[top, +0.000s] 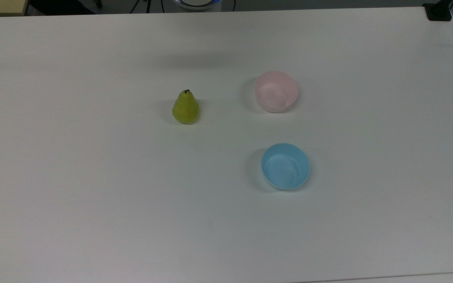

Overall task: Place the pear in the bowl
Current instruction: 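Move the open gripper down toward the yellow-green pear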

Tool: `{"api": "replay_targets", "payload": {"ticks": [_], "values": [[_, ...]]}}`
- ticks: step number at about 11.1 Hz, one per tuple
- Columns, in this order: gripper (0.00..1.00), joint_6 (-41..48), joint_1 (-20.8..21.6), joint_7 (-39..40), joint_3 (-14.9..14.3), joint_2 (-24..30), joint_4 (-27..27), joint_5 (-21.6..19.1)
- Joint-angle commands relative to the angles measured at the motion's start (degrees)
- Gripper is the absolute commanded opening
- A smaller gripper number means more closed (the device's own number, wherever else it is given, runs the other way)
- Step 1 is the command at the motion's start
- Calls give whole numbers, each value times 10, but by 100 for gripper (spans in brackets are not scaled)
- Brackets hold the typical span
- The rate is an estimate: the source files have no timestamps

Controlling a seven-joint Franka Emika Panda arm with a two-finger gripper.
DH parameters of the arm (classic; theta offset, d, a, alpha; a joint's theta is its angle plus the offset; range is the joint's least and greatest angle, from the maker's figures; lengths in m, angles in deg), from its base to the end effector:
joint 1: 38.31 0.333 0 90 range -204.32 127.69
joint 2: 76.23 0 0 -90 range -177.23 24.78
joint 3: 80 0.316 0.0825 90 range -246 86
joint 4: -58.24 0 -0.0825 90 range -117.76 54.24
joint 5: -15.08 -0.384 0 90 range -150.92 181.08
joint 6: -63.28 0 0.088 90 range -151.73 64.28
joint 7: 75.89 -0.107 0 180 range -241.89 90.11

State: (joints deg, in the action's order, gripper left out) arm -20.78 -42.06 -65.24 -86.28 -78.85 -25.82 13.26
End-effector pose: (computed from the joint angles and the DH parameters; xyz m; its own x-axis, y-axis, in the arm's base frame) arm 0.5507 -0.0921 0.6388 0.9991 0.0141 -0.0397 0.0127 -0.9993 -0.0346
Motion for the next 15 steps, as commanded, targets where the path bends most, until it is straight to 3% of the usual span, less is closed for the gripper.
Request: {"api": "replay_targets", "payload": {"ticks": [1,8,10,13,15], "values": [[100,16,7,10,-13,10,2,-6],[100,17,10,8,-10,8,-1,-13],[100,16,13,6,-6,2,-2,-36],[100,8,44,7,-3,-45,-11,-85],[100,-5,67,11,-2,-83,-12,-81]]}}
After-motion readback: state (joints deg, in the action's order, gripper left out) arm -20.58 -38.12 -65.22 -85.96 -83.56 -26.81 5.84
